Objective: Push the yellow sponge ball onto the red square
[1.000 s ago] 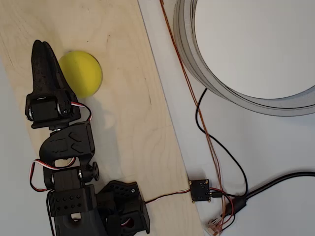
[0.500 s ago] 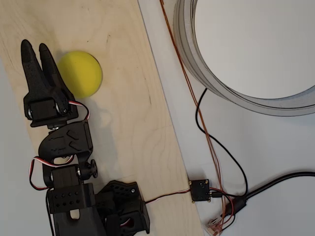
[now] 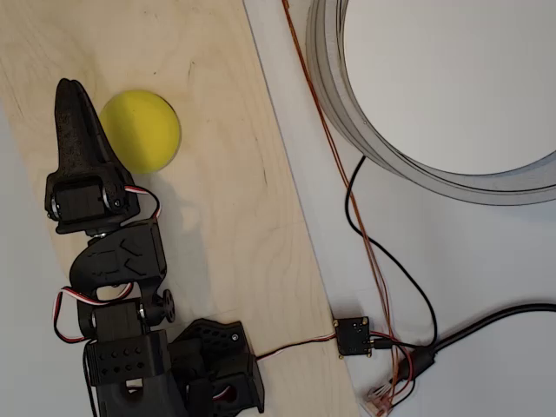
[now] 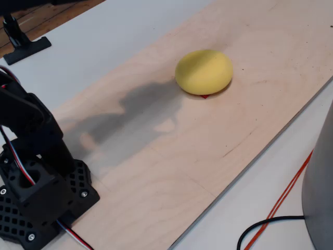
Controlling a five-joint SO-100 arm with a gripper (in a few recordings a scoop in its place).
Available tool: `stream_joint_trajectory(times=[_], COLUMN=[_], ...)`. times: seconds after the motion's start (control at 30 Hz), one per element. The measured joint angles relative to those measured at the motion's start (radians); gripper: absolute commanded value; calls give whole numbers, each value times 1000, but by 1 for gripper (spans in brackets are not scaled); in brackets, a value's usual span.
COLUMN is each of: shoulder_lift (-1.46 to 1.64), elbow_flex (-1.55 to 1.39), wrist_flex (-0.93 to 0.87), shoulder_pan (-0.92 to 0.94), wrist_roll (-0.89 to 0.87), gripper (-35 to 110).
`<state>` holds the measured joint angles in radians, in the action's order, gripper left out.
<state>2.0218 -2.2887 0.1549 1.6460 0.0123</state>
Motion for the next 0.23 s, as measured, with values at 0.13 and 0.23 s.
stream_joint_trajectory(times=[0.13,0.23], shoulder_lift=[-8,-8], elbow_flex=[-2,-2], wrist_flex=[0,0], shoulder_pan=[21,18], wrist_roll=[-3,-20], gripper=[0,0])
